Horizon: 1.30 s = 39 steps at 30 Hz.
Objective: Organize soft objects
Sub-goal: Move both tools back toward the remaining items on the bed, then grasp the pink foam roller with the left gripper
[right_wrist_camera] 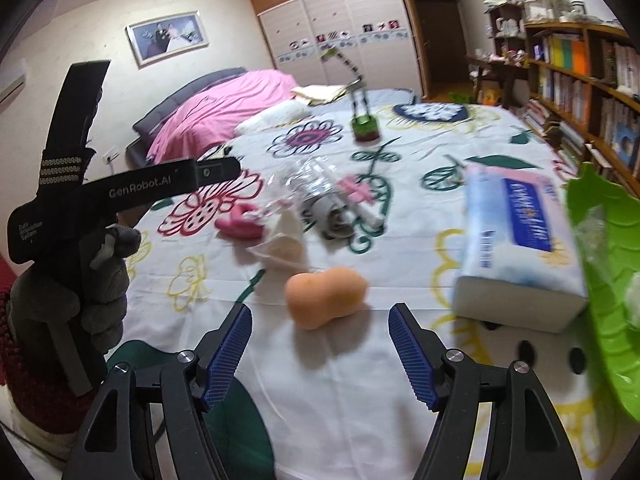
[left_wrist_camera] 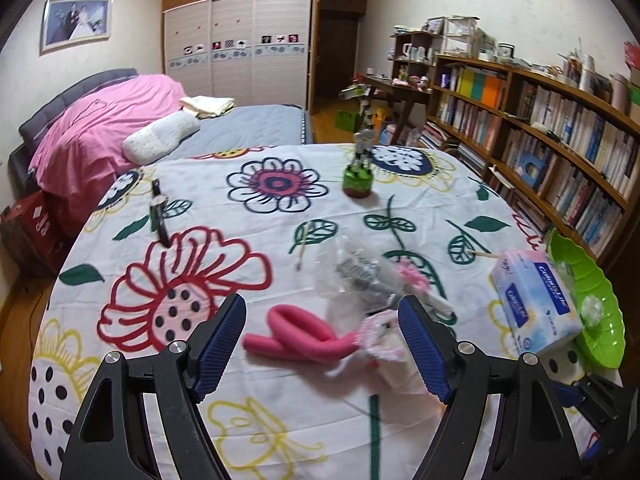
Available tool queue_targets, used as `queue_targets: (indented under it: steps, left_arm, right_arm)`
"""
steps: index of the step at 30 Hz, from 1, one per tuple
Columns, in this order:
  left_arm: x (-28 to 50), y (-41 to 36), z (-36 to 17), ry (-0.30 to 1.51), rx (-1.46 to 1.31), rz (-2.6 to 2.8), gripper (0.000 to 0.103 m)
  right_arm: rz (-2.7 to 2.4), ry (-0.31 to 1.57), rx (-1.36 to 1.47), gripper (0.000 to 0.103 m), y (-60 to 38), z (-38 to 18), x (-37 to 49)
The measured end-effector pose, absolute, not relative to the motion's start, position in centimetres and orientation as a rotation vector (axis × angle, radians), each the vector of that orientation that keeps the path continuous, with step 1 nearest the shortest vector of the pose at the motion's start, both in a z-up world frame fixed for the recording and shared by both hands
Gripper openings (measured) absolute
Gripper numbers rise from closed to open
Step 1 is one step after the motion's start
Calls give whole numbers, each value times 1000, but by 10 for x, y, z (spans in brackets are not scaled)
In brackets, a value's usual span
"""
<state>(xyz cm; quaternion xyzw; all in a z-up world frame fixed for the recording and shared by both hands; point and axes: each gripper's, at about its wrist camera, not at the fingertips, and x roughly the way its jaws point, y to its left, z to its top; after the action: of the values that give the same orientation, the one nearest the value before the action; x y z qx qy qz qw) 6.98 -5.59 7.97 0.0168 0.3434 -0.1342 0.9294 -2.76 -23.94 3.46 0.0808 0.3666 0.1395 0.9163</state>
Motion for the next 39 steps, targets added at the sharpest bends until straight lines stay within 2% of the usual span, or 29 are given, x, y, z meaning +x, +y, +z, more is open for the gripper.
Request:
queue_targets:
  steps: [7, 21, 22, 26, 39]
  left_arm:
    - [76, -40, 72, 733, -6, -252, 79]
    - [91, -16, 54, 791, -77, -214, 79]
    - [92, -14, 53, 796, -88, -220, 79]
    - [96, -10, 48, 812, -116, -234, 79]
    - [102, -34, 33, 837, -112, -278, 80]
  right_arm:
    - [326, 797, 112, 79, -218, 26, -9]
    - [306, 847, 102, 79, -216, 10, 13]
    - [306, 848, 103, 78, -216, 9, 14]
    - [309, 840, 98, 65, -216, 8, 12]
    - [315, 812, 107, 64, -217, 7, 7]
